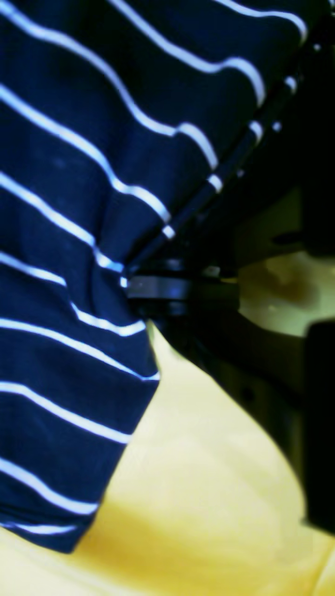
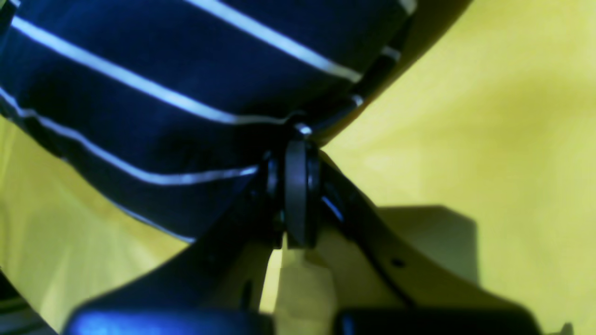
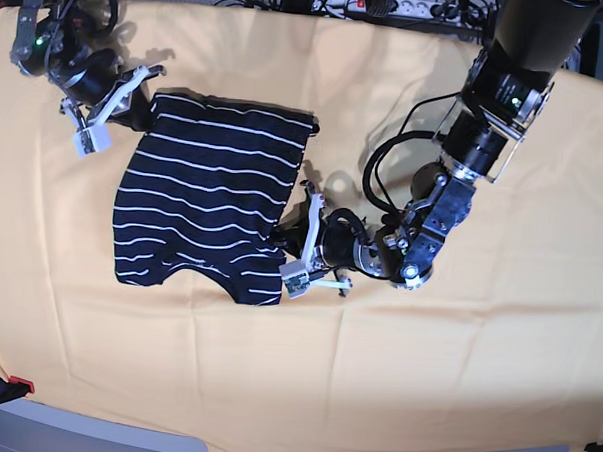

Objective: Fold the T-shirt properly
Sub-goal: 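Pull the shirt edges with both grippers to square the folded shirt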

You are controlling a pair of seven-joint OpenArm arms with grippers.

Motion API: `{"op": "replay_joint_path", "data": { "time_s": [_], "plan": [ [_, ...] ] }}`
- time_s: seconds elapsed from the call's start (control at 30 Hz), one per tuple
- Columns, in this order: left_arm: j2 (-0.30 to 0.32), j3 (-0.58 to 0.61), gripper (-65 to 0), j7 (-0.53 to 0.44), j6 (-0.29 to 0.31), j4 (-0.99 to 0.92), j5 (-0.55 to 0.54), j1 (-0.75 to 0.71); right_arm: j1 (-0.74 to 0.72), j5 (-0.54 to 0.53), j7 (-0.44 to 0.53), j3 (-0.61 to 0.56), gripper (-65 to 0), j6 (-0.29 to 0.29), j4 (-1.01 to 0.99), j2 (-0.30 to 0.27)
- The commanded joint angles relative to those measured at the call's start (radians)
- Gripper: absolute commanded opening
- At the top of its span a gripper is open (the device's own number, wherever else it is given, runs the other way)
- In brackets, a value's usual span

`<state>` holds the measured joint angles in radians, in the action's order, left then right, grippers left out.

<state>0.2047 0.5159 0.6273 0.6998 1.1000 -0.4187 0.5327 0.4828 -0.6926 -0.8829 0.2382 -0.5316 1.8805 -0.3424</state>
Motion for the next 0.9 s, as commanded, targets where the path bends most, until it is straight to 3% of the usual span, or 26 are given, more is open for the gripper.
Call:
{"op": "replay_joint_path", "data": {
  "time_s": [0.0,0.13,0.2,0.27,0.37,0.47,0.53,0.6,0.73,0.87],
  "plan": [
    [0.003,-0.004,-65.0,0.008,-0.002,0.011,0.002,0.038,0.022,0.02,-0.027,0.01,-65.0,0.008,0.029,0.005],
    [0.02,-0.004,-65.0,0.191,-0.002,0.04,-0.111,0.092,0.061,0.102,-0.027,0.073,-65.0,0.11,0.126,0.016],
    [0.042,-0.005,-65.0,0.325,-0.037,0.07,-0.201,0.109,0.077,0.161,-0.031,0.116,-65.0,0.208,0.165,0.015],
    [0.076,-0.01,-65.0,0.418,-0.066,0.113,-0.294,0.113,0.09,0.176,-0.03,0.164,-65.0,0.248,0.194,0.015],
    [0.144,-0.026,-65.0,0.467,-0.068,0.187,-0.473,0.113,0.083,0.044,-0.001,0.236,-65.0,0.143,0.223,0.015],
    [0.208,-0.054,-65.0,0.496,-0.051,0.251,-0.706,0.103,0.068,-0.167,0.018,0.274,-65.0,-0.044,0.225,0.015],
    [0.214,-0.091,-65.0,0.549,-0.011,0.284,-0.769,0.076,0.066,-0.285,0.019,0.27,-65.0,-0.152,0.225,0.016],
    [0.213,-0.122,-65.0,0.571,-0.009,0.306,-0.829,0.036,0.056,-0.352,0.017,0.254,-65.0,-0.167,0.225,0.016],
    [0.183,-0.149,-65.0,0.571,-0.002,0.323,-0.889,-0.048,0.015,-0.346,0.008,0.17,-65.0,-0.167,0.204,0.016],
    [0.11,-0.15,-65.0,0.571,-0.002,0.323,-0.888,-0.108,-0.027,-0.229,0.008,0.046,-65.0,-0.167,0.128,0.016]
  ]
}}
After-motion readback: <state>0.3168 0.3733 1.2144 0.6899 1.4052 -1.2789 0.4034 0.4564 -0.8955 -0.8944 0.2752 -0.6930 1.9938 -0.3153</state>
